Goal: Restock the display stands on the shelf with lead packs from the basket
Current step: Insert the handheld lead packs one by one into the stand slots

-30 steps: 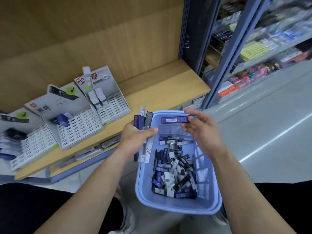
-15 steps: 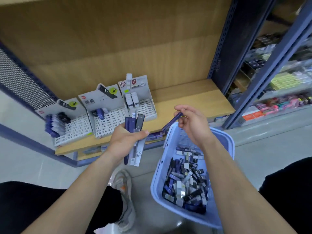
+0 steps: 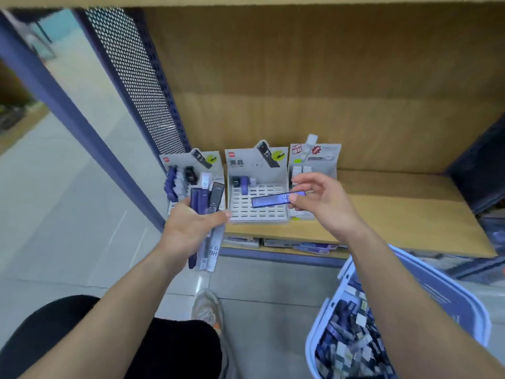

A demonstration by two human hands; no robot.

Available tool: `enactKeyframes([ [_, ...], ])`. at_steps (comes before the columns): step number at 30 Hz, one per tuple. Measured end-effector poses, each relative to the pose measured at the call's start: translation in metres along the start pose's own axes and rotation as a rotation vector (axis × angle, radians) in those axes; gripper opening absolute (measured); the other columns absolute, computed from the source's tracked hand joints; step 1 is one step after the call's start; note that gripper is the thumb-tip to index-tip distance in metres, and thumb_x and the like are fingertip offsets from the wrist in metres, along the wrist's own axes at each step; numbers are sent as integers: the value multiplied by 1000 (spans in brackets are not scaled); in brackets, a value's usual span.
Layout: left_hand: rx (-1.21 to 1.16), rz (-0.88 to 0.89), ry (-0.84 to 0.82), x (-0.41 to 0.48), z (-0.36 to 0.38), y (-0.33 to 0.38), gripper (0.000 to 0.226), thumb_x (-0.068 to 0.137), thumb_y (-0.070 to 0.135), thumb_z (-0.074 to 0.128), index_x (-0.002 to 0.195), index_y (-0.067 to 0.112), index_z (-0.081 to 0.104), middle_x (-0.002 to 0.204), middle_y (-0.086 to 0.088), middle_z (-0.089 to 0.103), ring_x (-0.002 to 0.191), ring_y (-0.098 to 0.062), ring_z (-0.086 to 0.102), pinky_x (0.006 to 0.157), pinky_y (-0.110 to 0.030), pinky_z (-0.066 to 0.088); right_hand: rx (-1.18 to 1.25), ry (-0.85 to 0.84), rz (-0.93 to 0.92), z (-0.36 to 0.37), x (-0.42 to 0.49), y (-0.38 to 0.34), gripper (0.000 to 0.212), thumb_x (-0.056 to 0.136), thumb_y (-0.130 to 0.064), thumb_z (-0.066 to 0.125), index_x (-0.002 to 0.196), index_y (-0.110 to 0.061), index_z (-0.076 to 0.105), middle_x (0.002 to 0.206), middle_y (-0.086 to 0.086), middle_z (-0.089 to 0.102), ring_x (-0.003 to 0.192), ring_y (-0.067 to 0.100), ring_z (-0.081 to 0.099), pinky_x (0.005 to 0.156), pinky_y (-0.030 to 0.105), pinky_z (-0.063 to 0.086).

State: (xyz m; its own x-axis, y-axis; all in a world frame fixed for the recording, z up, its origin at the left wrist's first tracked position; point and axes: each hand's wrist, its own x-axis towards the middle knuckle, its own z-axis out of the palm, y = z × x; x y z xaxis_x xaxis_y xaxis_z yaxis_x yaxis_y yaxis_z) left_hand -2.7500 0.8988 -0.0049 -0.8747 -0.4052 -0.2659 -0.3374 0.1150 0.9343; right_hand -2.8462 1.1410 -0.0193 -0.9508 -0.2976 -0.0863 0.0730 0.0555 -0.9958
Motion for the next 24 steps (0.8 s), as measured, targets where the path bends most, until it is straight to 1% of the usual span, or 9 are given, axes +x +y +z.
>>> enactKeyframes([
  [3, -22, -25, 62, 11, -21, -15, 27, 79, 19, 86, 102, 23, 72, 92, 10, 78, 89, -16, 74, 79, -32, 58, -56, -35, 3, 31, 27, 5, 28, 80, 1, 78, 100, -15, 67, 86, 6, 71, 76, 22, 72, 72, 29, 58],
  [5, -20, -56, 91, 15, -36, -29, 27, 80, 17, 85, 102, 21, 72, 85, 11, 77, 83, -14, 73, 73, -27, 56, -84, -34, -9, 51, 46, 11, 24, 79, 0, 80, 95, -16, 69, 82, 5, 73, 73, 21, 72, 69, 27, 56],
  [7, -20, -91, 108, 18, -51, -44, 23, 79, 17, 86, 96, 19, 71, 75, 13, 74, 74, -11, 71, 67, -24, 53, -106, -24, -23, 74, 64, 20, 21, 81, -2, 78, 93, -18, 69, 81, 5, 74, 71, 19, 71, 69, 27, 56],
  [11, -28, -143, 139, 26, -73, -65, 27, 76, 21, 89, 92, 13, 70, 75, 0, 69, 60, -7, 64, 56, -18, 51, -243, -26, -91, 124, 102, 38, 21, 88, -10, 74, 90, -31, 69, 86, 0, 73, 80, 19, 72, 77, 33, 58],
  [14, -45, -155, 145, 34, -84, -74, 27, 76, 20, 89, 95, 14, 71, 81, -6, 73, 64, -8, 65, 54, -15, 50, -360, -82, -173, 161, 131, 48, 19, 89, -13, 73, 91, -31, 69, 88, -7, 70, 82, 7, 66, 80, 26, 56],
  [16, -57, -156, 164, 39, -92, -79, 22, 77, 16, 88, 93, 17, 72, 75, 3, 74, 64, -6, 66, 54, -14, 49, -439, -137, -208, 186, 149, 54, 14, 89, -14, 73, 95, -27, 70, 90, -6, 69, 78, 3, 63, 78, 22, 53],
  [18, -71, -168, 211, 42, -104, -84, 20, 78, 14, 86, 87, 20, 69, 63, 12, 70, 56, -1, 64, 51, -13, 48, -534, -199, -234, 212, 162, 59, 14, 90, -16, 72, 103, -21, 72, 89, -7, 67, 74, -2, 59, 73, 16, 49],
  [21, -73, -205, 312, 46, -126, -96, 22, 78, 21, 86, 84, 23, 65, 58, 13, 66, 55, -5, 63, 54, -20, 49, -625, -287, -267, 246, 175, 69, 18, 91, -14, 70, 108, -17, 73, 87, -8, 65, 72, -5, 57, 70, 12, 47],
  [24, -87, -245, 366, 49, -140, -105, 25, 78, 25, 87, 86, 22, 64, 67, 6, 65, 61, -12, 63, 58, -25, 49, -704, -304, -325, 266, 185, 80, 19, 90, -13, 71, 109, -15, 74, 90, -6, 64, 69, -4, 54, 64, 2, 40],
])
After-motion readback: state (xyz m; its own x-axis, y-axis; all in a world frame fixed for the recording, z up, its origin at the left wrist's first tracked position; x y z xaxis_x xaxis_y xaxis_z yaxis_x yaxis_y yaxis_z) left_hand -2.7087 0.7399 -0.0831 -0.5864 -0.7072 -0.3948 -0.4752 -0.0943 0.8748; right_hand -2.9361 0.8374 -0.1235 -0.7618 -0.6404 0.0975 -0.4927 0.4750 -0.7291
